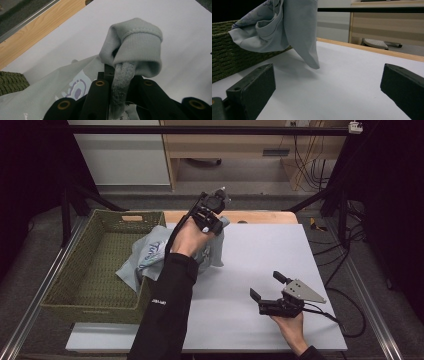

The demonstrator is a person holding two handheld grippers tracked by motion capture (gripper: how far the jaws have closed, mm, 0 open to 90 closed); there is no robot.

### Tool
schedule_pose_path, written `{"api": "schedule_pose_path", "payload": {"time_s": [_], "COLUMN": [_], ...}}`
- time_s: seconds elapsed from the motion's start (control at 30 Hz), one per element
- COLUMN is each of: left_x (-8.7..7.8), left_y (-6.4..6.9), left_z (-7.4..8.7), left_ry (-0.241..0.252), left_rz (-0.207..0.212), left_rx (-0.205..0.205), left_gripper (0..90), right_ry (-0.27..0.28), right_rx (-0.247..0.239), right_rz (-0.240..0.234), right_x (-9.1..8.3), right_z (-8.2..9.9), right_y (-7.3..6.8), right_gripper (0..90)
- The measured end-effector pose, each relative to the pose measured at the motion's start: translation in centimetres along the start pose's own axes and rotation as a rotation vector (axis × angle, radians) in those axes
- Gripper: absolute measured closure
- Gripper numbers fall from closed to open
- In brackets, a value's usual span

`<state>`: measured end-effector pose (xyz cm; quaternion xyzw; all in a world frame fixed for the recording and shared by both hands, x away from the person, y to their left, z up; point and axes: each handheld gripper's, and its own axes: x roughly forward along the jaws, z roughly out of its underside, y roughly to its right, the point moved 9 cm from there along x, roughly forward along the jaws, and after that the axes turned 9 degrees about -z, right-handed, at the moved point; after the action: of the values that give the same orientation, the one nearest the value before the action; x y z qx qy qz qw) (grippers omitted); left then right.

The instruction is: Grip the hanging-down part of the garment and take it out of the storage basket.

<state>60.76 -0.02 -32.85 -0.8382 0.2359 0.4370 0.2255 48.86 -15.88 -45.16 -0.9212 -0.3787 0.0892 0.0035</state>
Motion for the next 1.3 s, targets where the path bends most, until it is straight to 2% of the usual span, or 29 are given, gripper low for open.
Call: {"api": "schedule_pose_path", "payload": {"time_s": [0.1,0.13,0.4,0.53,0.57,0.6,0.67,0.7,0.8,0.83,0.87,0.9,0.93,1.03,1.07,1.3], "left_x": [-0.1,-0.1,-0.2,-0.2,-0.2,-0.3,-0.3,-0.3,-0.3,-0.3,-0.4,-0.4,-0.5,-0.5,-0.5,-0.7], "left_y": [0.0,0.0,0.0,-0.1,-0.1,-0.1,-0.2,-0.2,-0.2,-0.2,-0.2,-0.2,-0.3,-0.4,-0.4,-0.5], "left_z": [0.0,0.0,0.0,0.0,0.0,0.0,0.0,0.0,0.0,-0.1,-0.1,-0.1,-0.1,-0.1,0.0,0.1], "left_ry": [-0.001,-0.001,0.003,0.005,0.005,0.005,0.007,0.007,0.003,0.006,0.006,0.006,0.01,0.01,0.009,0.013], "left_rz": [-0.001,0.001,0.001,0.002,0.001,0.001,0.002,0.003,0.001,0.001,0.001,0.001,0.003,0.001,0.002,0.006], "left_rx": [0.001,0.0,0.003,0.002,0.002,0.002,0.001,0.002,0.007,0.006,0.005,0.005,0.001,0.002,0.006,-0.001], "left_gripper": [82.2,82.1,82.1,82.1,82.2,82.2,82.2,82.1,82.2,82.1,82.1,82.1,82.1,82.1,82.1,82.1], "right_ry": [0.007,0.004,0.006,0.01,0.018,0.017,0.021,0.027,0.02,0.03,0.037,0.038,0.046,0.038,0.044,0.032], "right_rx": [0.012,-0.01,-0.007,0.007,-0.016,0.009,0.019,-0.009,0.001,0.012,-0.016,-0.02,-0.004,0.009,-0.006,-0.005], "right_rz": [-0.006,-0.006,-0.013,-0.015,-0.019,-0.018,-0.02,-0.023,-0.022,-0.032,-0.034,-0.039,-0.043,-0.05,-0.054,-0.078], "right_x": [0.0,0.0,0.0,0.0,0.0,0.0,0.1,0.1,0.3,0.4,0.7,0.8,1.1,1.7,2.1,4.0], "right_z": [-0.1,-0.1,-0.2,-0.5,-0.6,-0.7,-0.9,-1.0,-1.4,-1.7,-2.0,-2.1,-2.4,-2.8,-2.9,-3.4], "right_y": [-0.1,0.0,0.1,0.2,0.3,0.2,0.3,0.4,0.1,-0.2,-0.1,-0.2,-0.4,-0.8,-0.9,-2.1], "right_gripper": [0.3,0.3,0.3,0.3,0.3,0.4,0.3,0.3,0.3,0.3,0.3,0.3,0.3,0.4,0.3,0.4]}}
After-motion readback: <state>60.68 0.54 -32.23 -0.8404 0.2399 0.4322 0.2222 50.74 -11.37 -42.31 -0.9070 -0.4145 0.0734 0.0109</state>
